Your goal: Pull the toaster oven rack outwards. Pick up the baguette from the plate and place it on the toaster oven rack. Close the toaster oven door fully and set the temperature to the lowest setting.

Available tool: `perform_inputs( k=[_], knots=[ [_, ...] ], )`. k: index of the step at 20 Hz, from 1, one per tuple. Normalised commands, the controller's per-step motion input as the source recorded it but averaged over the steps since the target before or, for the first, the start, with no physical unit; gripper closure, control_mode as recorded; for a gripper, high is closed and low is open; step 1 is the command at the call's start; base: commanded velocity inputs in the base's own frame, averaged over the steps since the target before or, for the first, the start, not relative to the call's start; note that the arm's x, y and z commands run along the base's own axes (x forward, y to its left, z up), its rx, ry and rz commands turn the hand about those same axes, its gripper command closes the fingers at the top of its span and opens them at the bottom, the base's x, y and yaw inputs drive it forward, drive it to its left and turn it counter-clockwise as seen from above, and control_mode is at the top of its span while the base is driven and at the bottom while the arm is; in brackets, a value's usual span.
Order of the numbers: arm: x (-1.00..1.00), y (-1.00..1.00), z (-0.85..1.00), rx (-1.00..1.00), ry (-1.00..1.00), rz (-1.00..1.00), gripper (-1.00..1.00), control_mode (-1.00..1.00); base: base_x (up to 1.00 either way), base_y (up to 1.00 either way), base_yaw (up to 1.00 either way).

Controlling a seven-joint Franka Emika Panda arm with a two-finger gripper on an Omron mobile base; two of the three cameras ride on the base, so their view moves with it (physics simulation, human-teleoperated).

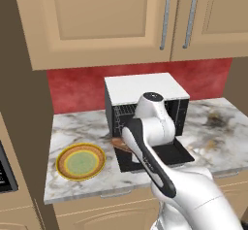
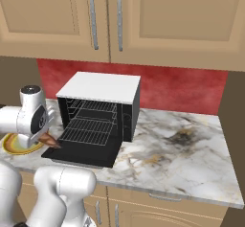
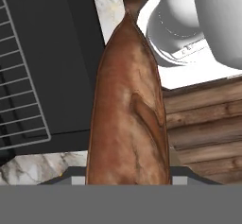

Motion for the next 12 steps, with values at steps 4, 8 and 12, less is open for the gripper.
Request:
perform_inputs(
  k=[4,8,12],
  knots=[
    [0.0,-0.39,0.14,-0.01,0.0,0.0,1.0,-1.0,0.0,0.0,0.0],
    [0.01,-0.27,0.02,-0.05,-0.03,0.0,1.0,-1.0,0.0,0.0,0.0],
    [0.06,-0.11,0.0,-0.11,-0.02,0.0,1.0,-1.0,0.0,0.0,0.0]
  ],
)
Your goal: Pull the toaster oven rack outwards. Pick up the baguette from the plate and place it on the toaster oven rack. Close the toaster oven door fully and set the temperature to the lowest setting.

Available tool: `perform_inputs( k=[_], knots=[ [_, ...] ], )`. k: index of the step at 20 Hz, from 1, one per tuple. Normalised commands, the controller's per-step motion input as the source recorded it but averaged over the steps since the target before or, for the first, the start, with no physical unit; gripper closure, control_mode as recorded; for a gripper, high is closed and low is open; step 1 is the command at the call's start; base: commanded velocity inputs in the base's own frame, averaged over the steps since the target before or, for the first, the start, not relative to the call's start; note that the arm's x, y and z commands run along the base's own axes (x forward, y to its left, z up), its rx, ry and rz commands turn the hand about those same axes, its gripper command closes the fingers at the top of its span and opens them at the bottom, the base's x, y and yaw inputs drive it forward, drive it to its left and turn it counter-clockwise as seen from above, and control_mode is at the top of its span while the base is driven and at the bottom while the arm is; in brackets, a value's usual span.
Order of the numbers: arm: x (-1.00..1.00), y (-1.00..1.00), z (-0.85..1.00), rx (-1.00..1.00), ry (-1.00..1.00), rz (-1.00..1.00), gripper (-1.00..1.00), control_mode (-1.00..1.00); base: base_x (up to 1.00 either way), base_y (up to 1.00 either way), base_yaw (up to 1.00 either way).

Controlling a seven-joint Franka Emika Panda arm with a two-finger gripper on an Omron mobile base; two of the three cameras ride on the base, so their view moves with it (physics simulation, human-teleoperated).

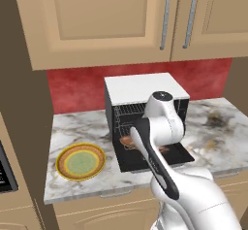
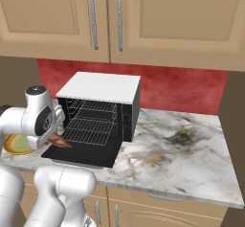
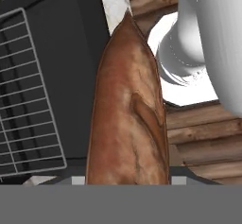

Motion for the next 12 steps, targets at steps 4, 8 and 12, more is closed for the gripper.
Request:
perform_inputs(
  k=[4,8,12],
  knots=[
    [0.12,-0.04,0.0,-0.13,-0.01,0.02,1.0,-1.0,0.0,0.0,0.0],
    [0.11,-0.09,0.07,-0.07,-0.05,0.01,1.0,-1.0,0.0,0.0,0.0],
    [0.08,-0.16,0.11,0.0,-0.09,0.04,1.0,-1.0,0.0,0.0,0.0]
  ],
)
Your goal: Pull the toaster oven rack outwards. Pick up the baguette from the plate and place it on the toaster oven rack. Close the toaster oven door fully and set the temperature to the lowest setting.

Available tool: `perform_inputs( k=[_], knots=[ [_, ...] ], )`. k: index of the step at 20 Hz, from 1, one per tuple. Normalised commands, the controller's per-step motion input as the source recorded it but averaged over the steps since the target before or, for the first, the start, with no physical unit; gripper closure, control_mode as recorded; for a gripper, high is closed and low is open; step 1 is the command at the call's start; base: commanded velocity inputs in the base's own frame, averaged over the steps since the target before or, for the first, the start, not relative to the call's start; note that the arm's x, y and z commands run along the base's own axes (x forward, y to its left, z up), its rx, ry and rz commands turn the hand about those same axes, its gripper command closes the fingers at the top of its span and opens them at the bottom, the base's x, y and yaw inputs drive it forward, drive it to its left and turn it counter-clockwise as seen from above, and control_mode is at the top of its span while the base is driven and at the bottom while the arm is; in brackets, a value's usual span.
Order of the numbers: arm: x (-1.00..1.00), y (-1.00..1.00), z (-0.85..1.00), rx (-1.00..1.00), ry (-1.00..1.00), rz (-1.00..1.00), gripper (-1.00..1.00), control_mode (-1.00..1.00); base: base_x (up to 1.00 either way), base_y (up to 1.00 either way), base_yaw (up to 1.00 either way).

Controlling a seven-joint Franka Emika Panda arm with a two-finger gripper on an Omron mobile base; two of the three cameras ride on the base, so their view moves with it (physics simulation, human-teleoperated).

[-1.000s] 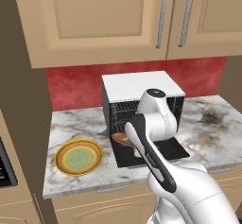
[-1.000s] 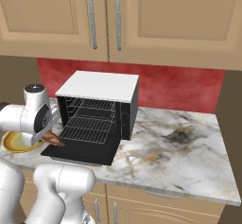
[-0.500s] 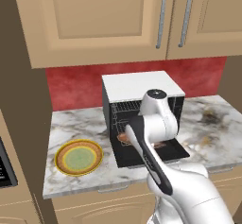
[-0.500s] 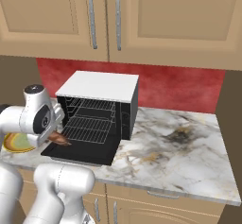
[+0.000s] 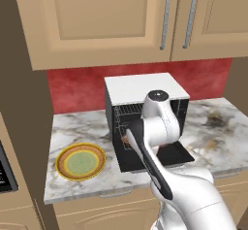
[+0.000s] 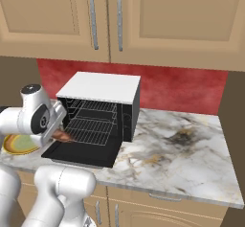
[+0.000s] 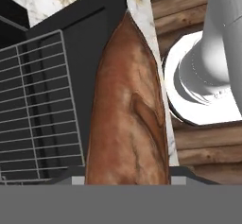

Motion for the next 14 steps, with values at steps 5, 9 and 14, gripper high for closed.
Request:
perform_inputs(
  k=[5,9,14],
  knots=[
    [0.11,-0.16,0.02,0.0,-0.08,0.05,1.0,-1.0,0.0,0.0,0.0],
    [0.22,-0.1,0.0,-0.02,-0.01,0.06,1.0,-1.0,0.0,0.0,0.0],
    [0.37,-0.08,0.0,-0.01,0.0,0.07,1.0,-1.0,0.0,0.0,0.0]
  ],
)
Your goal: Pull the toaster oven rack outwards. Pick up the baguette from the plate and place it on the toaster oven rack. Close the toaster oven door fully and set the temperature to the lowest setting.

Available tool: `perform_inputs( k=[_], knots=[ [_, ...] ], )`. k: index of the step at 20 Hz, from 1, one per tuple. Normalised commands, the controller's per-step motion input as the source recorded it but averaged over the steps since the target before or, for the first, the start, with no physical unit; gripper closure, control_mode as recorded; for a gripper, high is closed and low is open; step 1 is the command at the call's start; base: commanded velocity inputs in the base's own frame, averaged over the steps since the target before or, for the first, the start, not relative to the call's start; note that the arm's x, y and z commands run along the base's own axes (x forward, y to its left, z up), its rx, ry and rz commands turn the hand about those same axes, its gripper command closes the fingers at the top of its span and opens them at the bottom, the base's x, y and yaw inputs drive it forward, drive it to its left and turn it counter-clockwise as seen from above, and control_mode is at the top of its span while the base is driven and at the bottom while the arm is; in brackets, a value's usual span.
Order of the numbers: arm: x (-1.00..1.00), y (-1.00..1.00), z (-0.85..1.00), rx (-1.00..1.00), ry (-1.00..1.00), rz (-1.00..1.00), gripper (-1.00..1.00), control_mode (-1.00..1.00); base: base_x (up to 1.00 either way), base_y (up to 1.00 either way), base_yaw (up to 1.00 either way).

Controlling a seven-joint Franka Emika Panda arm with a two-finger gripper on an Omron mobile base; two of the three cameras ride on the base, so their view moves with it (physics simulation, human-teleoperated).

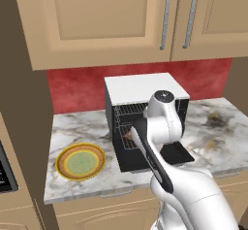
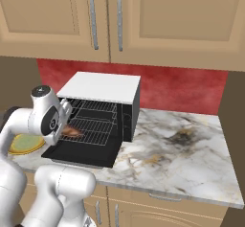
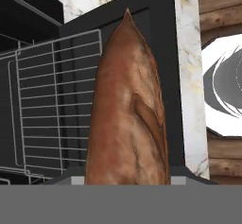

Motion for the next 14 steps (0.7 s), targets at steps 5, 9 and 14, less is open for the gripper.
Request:
perform_inputs(
  k=[5,9,14],
  knots=[
    [0.36,-0.09,0.0,0.0,0.0,0.06,1.0,-1.0,0.0,0.0,0.0],
    [0.2,-0.08,-0.04,-0.03,0.0,0.05,1.0,-1.0,0.0,0.0,0.0],
    [0.09,-0.07,-0.1,-0.06,0.0,0.02,1.0,-1.0,0.0,0.0,0.0]
  ],
)
